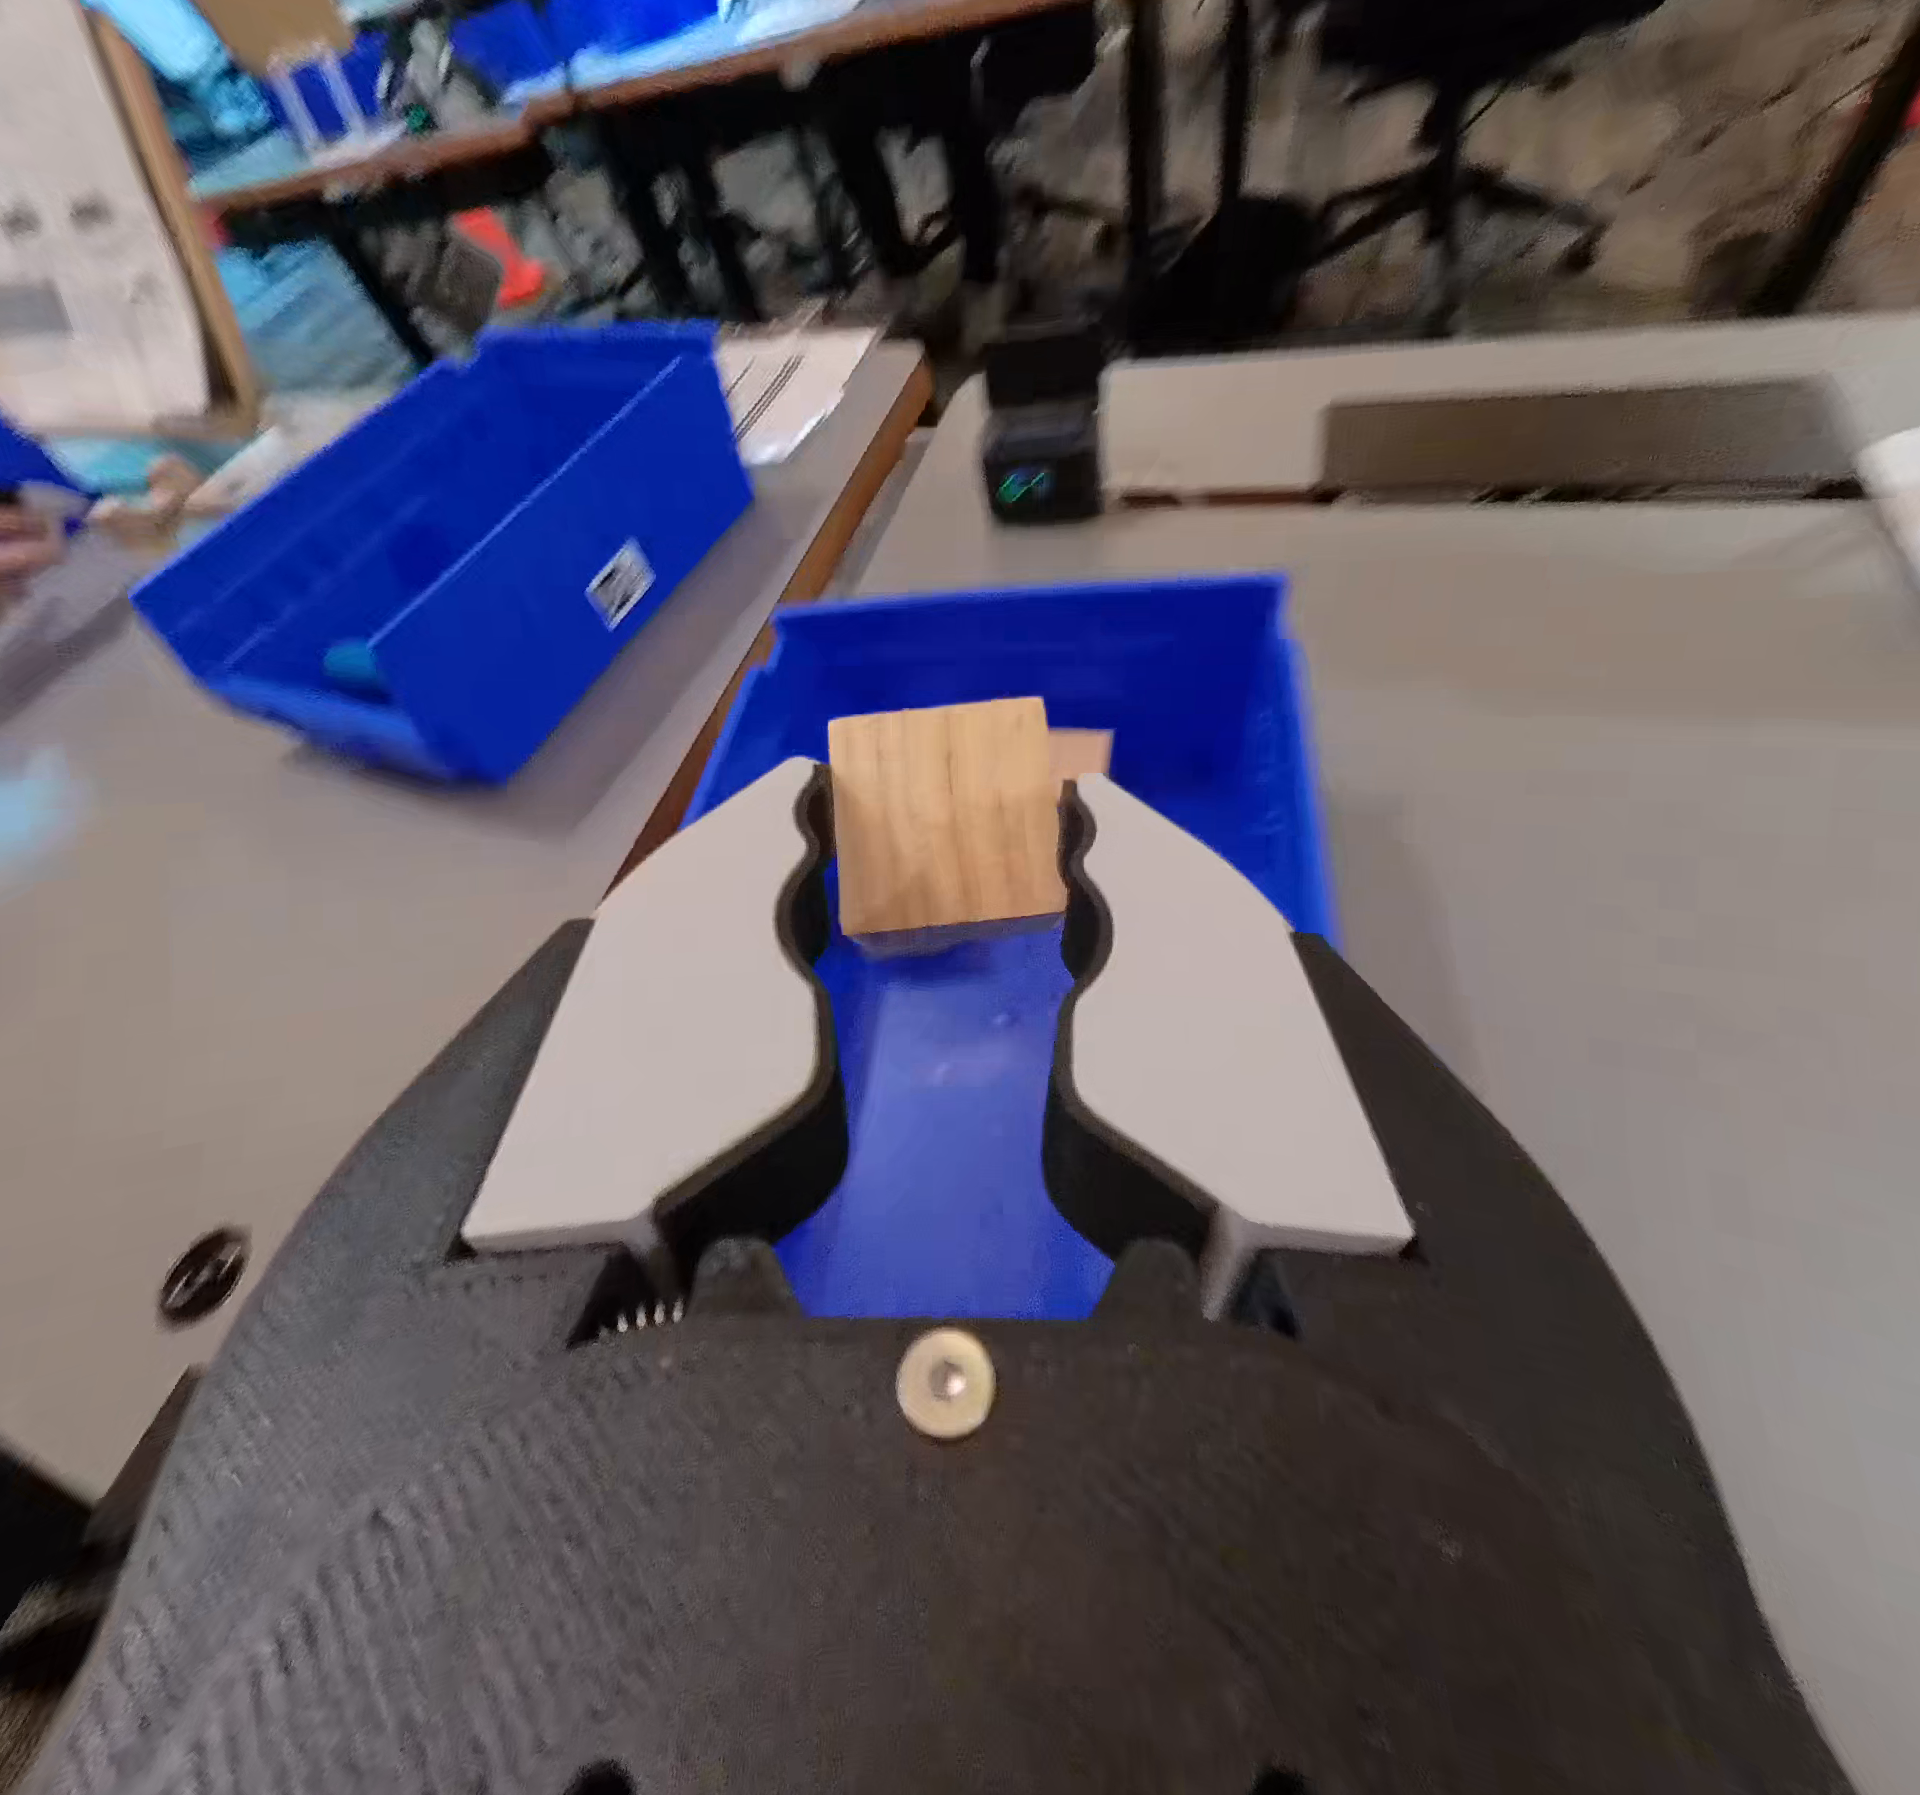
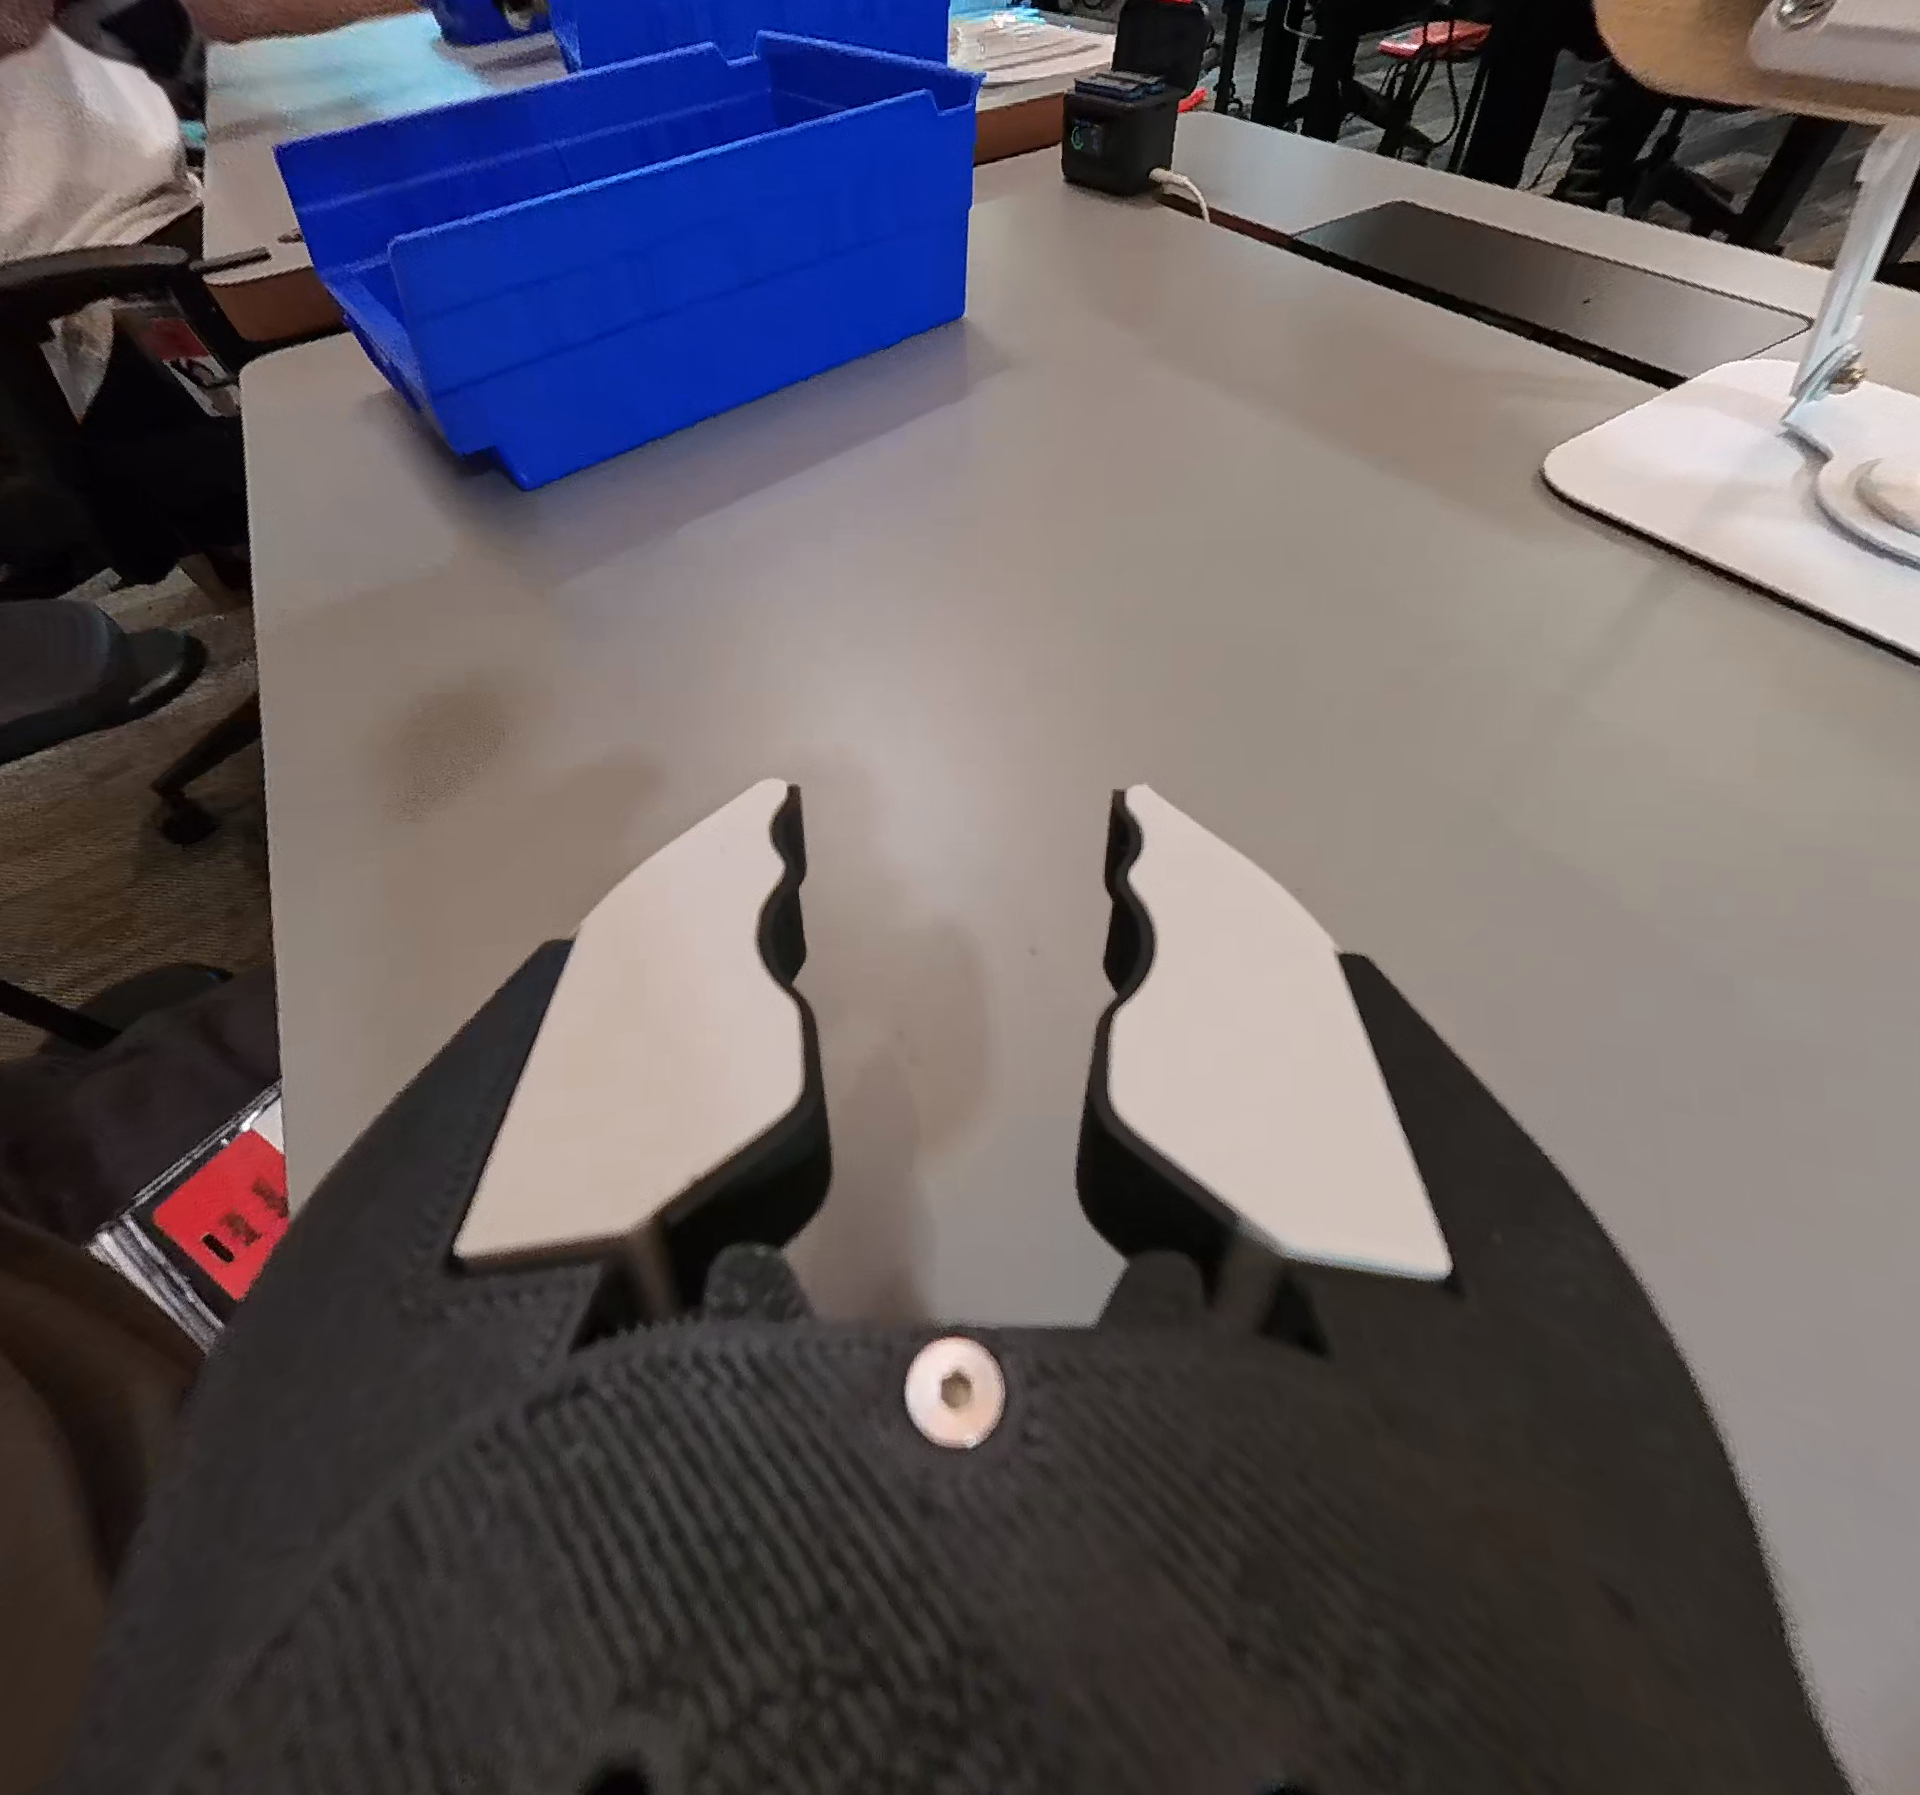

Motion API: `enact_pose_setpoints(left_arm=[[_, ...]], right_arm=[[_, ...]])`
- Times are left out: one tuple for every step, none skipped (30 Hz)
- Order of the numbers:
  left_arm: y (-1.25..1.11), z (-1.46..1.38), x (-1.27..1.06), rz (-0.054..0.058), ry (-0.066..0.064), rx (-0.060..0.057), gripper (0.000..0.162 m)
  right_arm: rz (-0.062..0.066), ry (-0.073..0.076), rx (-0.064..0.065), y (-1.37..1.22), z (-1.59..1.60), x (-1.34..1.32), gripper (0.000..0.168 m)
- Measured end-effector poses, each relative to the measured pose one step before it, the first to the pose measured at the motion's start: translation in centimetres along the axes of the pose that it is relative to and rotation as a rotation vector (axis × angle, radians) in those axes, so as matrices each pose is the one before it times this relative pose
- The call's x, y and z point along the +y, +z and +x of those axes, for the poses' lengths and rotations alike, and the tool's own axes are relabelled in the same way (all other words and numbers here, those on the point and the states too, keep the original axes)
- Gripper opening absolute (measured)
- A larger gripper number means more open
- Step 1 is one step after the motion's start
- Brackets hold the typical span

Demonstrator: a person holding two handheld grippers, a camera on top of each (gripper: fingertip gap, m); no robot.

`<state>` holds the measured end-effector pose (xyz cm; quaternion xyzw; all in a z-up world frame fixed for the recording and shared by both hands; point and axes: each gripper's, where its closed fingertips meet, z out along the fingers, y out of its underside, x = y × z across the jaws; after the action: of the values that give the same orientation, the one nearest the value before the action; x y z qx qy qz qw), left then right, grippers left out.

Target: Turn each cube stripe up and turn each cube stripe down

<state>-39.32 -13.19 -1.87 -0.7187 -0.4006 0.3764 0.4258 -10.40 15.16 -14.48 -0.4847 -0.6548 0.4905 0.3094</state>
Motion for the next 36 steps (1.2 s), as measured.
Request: enact_pose_setpoints(left_arm=[[-0.757,1.466,-1.259,0.0371,0.0043,0.0490,0.042],[-0.596,1.651,-1.098,0.0315,0.0069,0.0613,0.042],[-0.440,1.721,-0.882,0.0236,0.0050,0.0648,0.042],[-0.313,1.796,-0.783,0.0238,-0.0019,0.0703,0.042],[-0.235,1.921,-0.800,0.0322,-0.0056,0.0791,0.042],[-0.123,1.874,-0.711,0.0318,-0.0136,0.0756,0.042],[0.018,1.836,-0.625,0.0304,-0.0216,0.0743,0.042],[0.111,2.024,-0.595,0.0356,-0.0244,0.0892,0.042],[0.222,2.236,-0.555,0.0430,-0.0275,0.1071,0.042],[0.339,2.256,-0.473,0.0492,-0.0344,0.1139,0.042],[0.453,2.105,-0.336,0.0531,-0.0371,0.1122,0.042],[0.539,1.841,-0.117,0.0498,-0.0465,0.1020,0.042],[0.590,1.558,0.101,0.0413,-0.0584,0.0930,0.042],[0.637,1.284,0.322,0.0310,-0.0713,0.0852,0.041],[0.660,1.009,0.532,0.0192,-0.0787,0.0771,0.041],[0.669,0.807,0.708,0.0083,-0.0780,0.0715,0.041],[0.665,0.554,0.839,0.0006,-0.0684,0.0567,0.041],[0.626,0.417,0.864,0.0024,-0.0519,0.0463,0.041],[0.586,0.380,0.798,0.0090,-0.0406,0.0407,0.041],[0.567,0.291,0.821,0.0078,-0.0409,0.0347,0.041],[0.566,0.168,0.818,0.0087,-0.0439,0.0288,0.041],[0.542,0.100,0.822,0.0046,-0.0418,0.0253,0.041],[0.504,-0.060,0.790,0.0052,-0.0344,0.0150,0.041],[0.438,-0.111,0.777,0.0002,-0.0250,0.0097,0.041],[0.379,-0.149,0.739,-0.0008,-0.0205,0.0071,0.041],[0.341,-0.133,0.709,-0.0026,-0.0222,0.0077,0.040],[0.289,-0.082,0.666,-0.0021,-0.0235,0.0106,0.041],[0.235,-0.078,0.534,0.0045,-0.0250,0.0096,0.040],[0.193,-0.039,0.431,0.0061,-0.0249,0.0100,0.041],[0.152,-0.040,0.373,0.0062,-0.0234,0.0090,0.041],[0.130,-0.041,0.338,0.0034,-0.0189,0.0078,0.041],[0.113,-0.079,0.359,-0.0018,-0.0136,0.0044,0.041],[0.118,-0.140,0.433,-0.0086,-0.0102,-0.0003,0.041],[0.078,-0.274,0.414,-0.0077,-0.0078,-0.0089,0.041],[-0.038,-0.158,0.107,0.0082,-0.0053,0.0000,0.041],[-0.096,-0.175,0.123,0.0019,-0.0142,0.0027,0.041]], right_arm=[[0.0094,0.0063,-0.0028,-0.065,-0.030,-0.176,0.057],[0.0118,0.0054,-0.0028,-0.114,-0.037,-0.217,0.057],[0.0149,0.0046,-0.0032,-0.145,-0.037,-0.286,0.057],[0.0200,0.0045,-0.0061,-0.173,-0.077,-0.379,0.057],[0.0243,0.0064,-0.0077,-0.193,-0.101,-0.450,0.058],[0.0261,0.0105,-0.0076,-0.205,-0.078,-0.502,0.058],[0.0273,0.0176,-0.0105,-0.200,-0.096,-0.527,0.058],[0.0267,0.0292,-0.0146,-0.219,-0.115,-0.540,0.058],[0.0244,0.0402,-0.0201,-0.227,-0.142,-0.547,0.057],[0.0276,0.0491,-0.0230,-0.255,-0.159,-0.634,0.057],[0.0335,0.0556,-0.0258,-0.272,-0.161,-0.742,0.057],[0.0378,0.0575,-0.0303,-0.297,-0.242,-0.819,0.057],[0.0395,0.0552,-0.0313,-0.298,-0.281,-0.836,0.057],[0.0386,0.0466,-0.0294,-0.290,-0.309,-0.810,0.057],[0.0359,0.0333,-0.0231,-0.276,-0.283,-0.742,0.058],[0.0327,0.0189,-0.0173,-0.250,-0.274,-0.670,0.058],[0.0272,0.0088,-0.0114,-0.200,-0.232,-0.579,0.059],[0.0207,0.0058,-0.0092,-0.148,-0.235,-0.455,0.059],[0.0180,0.0083,-0.0100,-0.073,-0.272,-0.378,0.060],[0.0154,0.0147,-0.0096,-0.002,-0.273,-0.277,0.061],[0.0073,0.0213,-0.0075,0.088,-0.248,-0.074,0.061],[0.0004,0.0276,-0.0099,0.168,-0.269,0.129,0.062],[0.0001,0.0365,-0.0161,0.225,-0.351,0.272,0.062],[0.0020,0.0440,-0.0203,0.256,-0.389,0.386,0.062],[0.0024,0.0482,-0.0236,0.279,-0.403,0.458,0.063],[0.0011,0.0475,-0.0202,0.294,-0.321,0.504,0.064],[-0.0001,0.0420,-0.0112,0.286,-0.149,0.483,0.065],[0.0027,0.0325,-0.0069,0.232,-0.069,0.365,0.065],[0.0044,0.0202,-0.0028,0.177,0.005,0.255,0.065],[0.0012,0.0070,0.0071,0.099,0.117,0.176,0.063],[0.0023,-0.0055,0.0128,0.031,0.189,0.029,0.058],[0.0059,-0.0141,0.0139,-0.027,0.174,-0.133,0.053],[0.0058,-0.0203,0.0125,-0.092,0.129,-0.229,0.050],[0.0072,-0.0278,0.0058,-0.174,-0.039,-0.346,0.044],[0.0152,-0.0337,0.0113,-0.223,-0.015,-0.500,0.044],[0.0122,-0.0399,0.0205,-0.213,0.056,-0.539,0.044]])
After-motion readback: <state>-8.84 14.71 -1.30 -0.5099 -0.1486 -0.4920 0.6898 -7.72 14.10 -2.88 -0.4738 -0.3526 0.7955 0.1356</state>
